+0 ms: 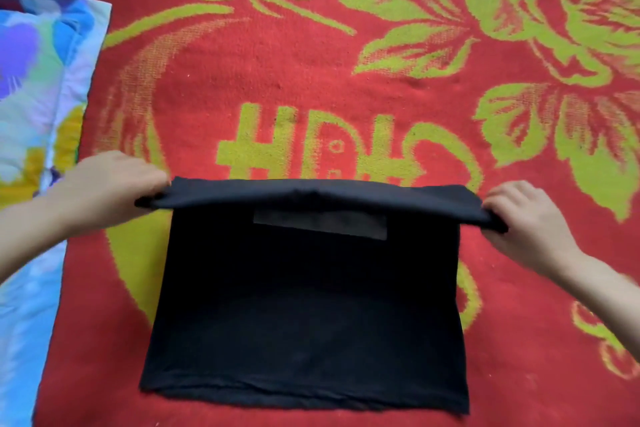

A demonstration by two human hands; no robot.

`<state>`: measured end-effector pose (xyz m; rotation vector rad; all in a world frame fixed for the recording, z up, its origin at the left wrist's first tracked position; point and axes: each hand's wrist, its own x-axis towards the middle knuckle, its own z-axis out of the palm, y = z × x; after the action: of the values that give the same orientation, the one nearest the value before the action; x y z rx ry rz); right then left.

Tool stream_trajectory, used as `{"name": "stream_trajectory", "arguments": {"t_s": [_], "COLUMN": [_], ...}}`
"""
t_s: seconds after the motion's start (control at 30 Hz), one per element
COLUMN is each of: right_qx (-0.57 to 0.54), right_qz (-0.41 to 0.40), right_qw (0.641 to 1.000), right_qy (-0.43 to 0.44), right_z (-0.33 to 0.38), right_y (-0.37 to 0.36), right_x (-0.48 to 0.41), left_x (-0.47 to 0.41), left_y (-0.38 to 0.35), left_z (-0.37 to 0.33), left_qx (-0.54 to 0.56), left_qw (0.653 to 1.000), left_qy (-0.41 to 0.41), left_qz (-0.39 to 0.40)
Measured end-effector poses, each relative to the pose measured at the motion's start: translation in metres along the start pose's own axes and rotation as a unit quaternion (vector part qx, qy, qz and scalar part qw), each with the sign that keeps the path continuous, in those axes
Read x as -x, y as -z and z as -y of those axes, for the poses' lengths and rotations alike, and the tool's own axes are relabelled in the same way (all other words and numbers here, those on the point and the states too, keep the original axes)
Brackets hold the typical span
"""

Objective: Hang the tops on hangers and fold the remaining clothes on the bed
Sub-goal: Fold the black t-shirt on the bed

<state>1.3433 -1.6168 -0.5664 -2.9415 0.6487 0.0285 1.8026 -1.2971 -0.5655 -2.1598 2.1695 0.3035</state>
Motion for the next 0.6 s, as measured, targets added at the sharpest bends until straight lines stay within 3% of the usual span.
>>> {"name": "stream_trajectory", "arguments": {"t_s": [0.1,0.2,0.27,0.37,0.43,0.5,0.6], "right_qx": [0.072,0.122,0.106,0.065,0.023,0.004,0.008], "right_qz": [0.095,0.263,0.237,0.111,0.099,0.179,0.283], "right_qw": [0.991,0.952,0.962,0.991,0.985,0.957,0.920], "right_qy": [0.068,0.098,0.082,-0.027,-0.139,-0.230,-0.271], "right_z": [0.021,0.037,0.042,0.048,0.050,0.048,0.043], "right_y": [-0.025,-0.054,-0.063,-0.059,-0.052,-0.051,-0.055], "right_x": [0.041,0.061,0.058,0.028,0.003,-0.016,-0.025], "left_x": [0.034,0.058,0.055,0.028,0.003,-0.019,-0.040], "left_y": [-0.029,-0.068,-0.078,-0.065,-0.055,-0.053,-0.053], "left_z": [-0.032,-0.060,-0.064,-0.069,-0.068,-0.061,-0.052], "left_qx": [-0.074,-0.148,-0.129,-0.091,-0.062,-0.019,0.016], "left_qw": [0.996,0.984,0.981,0.985,0.979,0.961,0.914], "left_qy": [-0.046,-0.028,0.006,0.093,0.174,0.257,0.310], "left_qz": [-0.012,0.091,0.148,0.112,0.082,0.100,0.262]}}
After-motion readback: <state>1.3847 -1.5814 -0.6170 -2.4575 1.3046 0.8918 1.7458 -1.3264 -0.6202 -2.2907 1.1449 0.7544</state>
